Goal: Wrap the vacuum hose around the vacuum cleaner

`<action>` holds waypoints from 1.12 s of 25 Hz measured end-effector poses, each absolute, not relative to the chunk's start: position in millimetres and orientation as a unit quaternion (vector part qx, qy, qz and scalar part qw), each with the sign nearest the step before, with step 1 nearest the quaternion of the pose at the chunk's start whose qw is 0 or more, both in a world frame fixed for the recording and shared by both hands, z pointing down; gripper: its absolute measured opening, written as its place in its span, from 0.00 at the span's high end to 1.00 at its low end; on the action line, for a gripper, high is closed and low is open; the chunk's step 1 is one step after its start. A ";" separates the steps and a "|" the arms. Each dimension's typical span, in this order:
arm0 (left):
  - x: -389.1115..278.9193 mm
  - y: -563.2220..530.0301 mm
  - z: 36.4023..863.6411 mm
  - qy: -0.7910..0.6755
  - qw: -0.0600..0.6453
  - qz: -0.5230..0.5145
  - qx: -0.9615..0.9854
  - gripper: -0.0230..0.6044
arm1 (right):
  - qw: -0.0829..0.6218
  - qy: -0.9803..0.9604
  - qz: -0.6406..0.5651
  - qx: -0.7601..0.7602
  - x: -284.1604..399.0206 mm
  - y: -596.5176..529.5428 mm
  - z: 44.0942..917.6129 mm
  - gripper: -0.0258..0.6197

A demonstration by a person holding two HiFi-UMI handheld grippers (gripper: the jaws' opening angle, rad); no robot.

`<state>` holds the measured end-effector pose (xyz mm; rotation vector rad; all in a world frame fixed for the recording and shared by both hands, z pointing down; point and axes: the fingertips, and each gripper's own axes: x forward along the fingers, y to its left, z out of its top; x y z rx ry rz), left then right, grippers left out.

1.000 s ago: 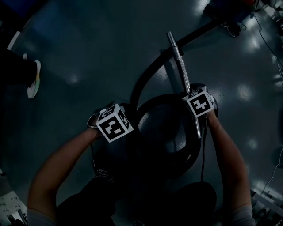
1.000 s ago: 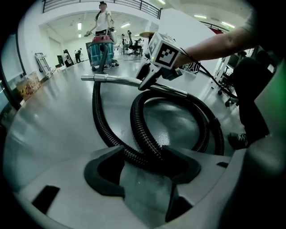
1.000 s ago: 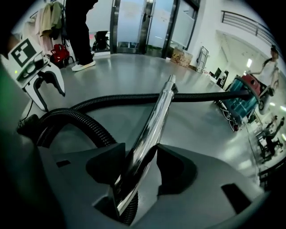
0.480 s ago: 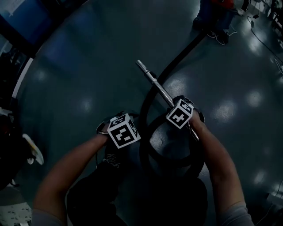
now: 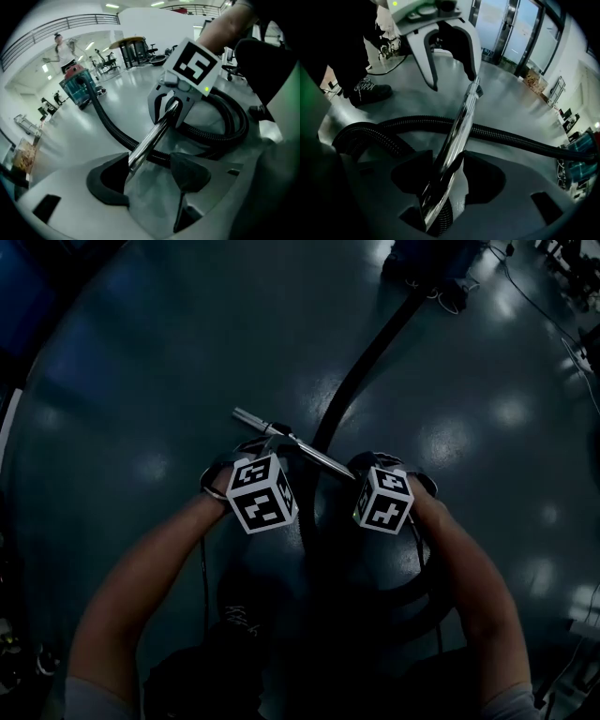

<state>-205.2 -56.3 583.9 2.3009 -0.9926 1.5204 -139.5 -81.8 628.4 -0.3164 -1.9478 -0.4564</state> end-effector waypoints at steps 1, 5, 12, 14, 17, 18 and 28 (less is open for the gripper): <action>-209.1 -60.7 592.5 -0.316 0.094 0.525 0.785 0.53 | 0.527 -0.817 -0.187 -0.143 -143.2 -79.9 630.0 0.63; -211.6 -81.7 618.5 -0.224 0.066 0.544 0.806 0.53 | 0.525 -0.819 -0.169 -0.159 -151.1 -81.0 633.2 0.63; -193.5 -94.1 655.8 -0.088 0.057 0.558 0.823 0.54 | 0.534 -0.825 -0.117 -0.145 -148.6 -87.3 634.6 0.63; -193.0 -101.1 657.0 -0.075 0.042 0.559 0.825 0.65 | 0.535 -0.830 -0.094 -0.124 -145.9 -89.1 635.7 0.63; -192.1 -107.2 657.1 -0.057 0.029 0.565 0.823 0.66 | 0.542 -0.832 -0.089 -0.079 -141.8 -99.1 631.4 0.63; -192.6 -108.7 657.6 -0.059 0.026 0.567 0.821 0.67 | 0.543 -0.833 -0.089 -0.059 -139.0 -104.8 627.4 0.63; -213.5 -138.1 659.0 -0.136 0.068 0.572 0.806 0.67 | 0.554 -0.820 -0.008 0.144 -21.8 -143.3 564.6 0.63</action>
